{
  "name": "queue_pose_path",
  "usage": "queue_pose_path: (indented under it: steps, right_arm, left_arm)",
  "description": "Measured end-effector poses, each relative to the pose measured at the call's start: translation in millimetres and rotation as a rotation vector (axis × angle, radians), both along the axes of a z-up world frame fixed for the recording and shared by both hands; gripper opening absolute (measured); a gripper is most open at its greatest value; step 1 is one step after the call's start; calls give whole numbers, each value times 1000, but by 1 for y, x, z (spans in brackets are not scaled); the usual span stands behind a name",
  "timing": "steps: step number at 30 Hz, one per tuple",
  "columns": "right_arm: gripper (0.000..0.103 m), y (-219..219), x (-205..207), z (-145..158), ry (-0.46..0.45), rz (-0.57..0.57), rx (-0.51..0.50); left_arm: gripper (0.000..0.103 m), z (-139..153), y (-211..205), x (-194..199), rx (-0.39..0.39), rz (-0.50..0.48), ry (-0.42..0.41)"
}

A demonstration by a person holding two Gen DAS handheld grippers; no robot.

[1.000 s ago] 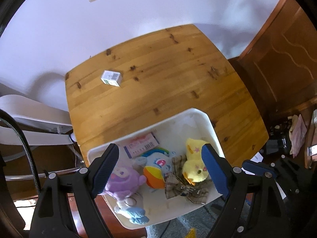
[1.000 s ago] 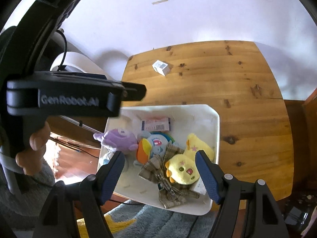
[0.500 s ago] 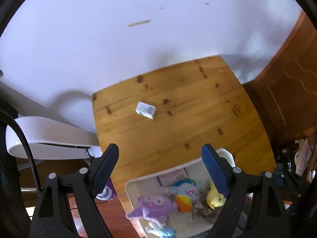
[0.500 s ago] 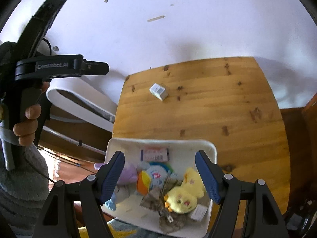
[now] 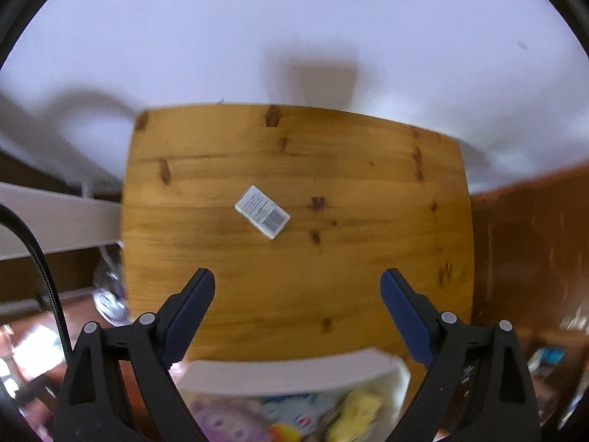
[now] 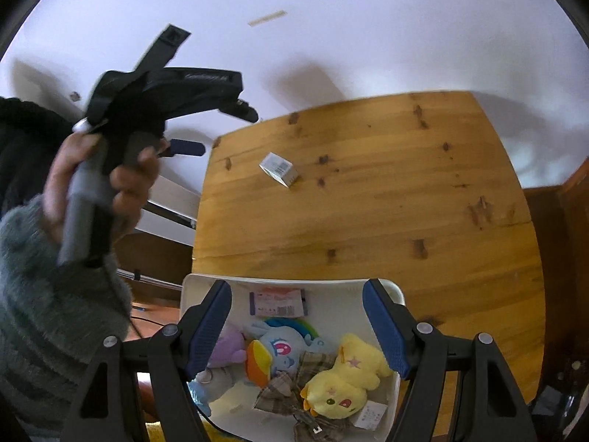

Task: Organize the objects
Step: 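Reach the left tool to the last white box and grasp it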

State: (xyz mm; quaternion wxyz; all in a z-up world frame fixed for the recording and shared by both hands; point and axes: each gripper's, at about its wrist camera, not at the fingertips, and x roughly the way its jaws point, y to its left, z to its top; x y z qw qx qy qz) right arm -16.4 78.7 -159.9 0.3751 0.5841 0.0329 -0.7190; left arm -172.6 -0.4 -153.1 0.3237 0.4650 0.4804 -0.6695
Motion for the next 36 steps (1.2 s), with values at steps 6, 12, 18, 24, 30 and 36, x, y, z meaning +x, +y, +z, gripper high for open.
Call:
queue_pose_path:
  steps: [6,12,18,24,30,36]
  right_arm:
    - [75,1,-9,-22,-42,-37,44]
    - [75,10,-14,-40,-85,-82,70]
    - [75,12,-12,-44,-94,-102,85]
    - [75,13,-10,-47,-103,-116,86]
    - [75,15,-9,-47,-105,-232,92]
    - [75,15,-5,-45,-95,-227,86]
  left_arm:
    - [93,-68,-28,-8,128,185,0]
    - [93,-123,-42,-6,183,352,-18]
    - [92,-148,-43,-4,196,504,-28]
    - [70,-154,-38,-8,190,542,-66]
    - [41,-153,-29,-13,184,561,-107]
    - [37,-146,-22,-13,150,566,-158]
